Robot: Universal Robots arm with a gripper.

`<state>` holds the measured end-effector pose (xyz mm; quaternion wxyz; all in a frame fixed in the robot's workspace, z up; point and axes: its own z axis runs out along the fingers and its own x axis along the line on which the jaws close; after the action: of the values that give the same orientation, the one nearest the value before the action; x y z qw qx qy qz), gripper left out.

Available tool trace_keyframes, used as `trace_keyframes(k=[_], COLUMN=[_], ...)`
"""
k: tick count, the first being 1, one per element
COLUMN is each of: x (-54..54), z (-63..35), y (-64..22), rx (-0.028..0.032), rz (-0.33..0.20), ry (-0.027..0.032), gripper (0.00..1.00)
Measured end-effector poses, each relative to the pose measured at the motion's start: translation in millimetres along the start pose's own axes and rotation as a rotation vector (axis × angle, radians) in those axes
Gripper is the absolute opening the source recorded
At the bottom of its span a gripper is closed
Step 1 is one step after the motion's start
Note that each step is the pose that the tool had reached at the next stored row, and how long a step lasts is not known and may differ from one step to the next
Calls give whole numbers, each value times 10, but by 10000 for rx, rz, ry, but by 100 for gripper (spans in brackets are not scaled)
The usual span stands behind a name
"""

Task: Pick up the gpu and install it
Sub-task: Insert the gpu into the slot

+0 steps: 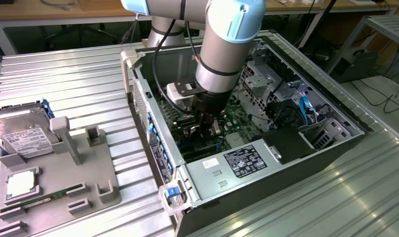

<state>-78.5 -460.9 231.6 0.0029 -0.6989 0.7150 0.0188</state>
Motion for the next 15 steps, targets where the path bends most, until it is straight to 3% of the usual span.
trace_keyframes(k=[15], x=[0], z=[0], y=[0], rx=[0], rz=[0], ry=[0], gripper=[28])
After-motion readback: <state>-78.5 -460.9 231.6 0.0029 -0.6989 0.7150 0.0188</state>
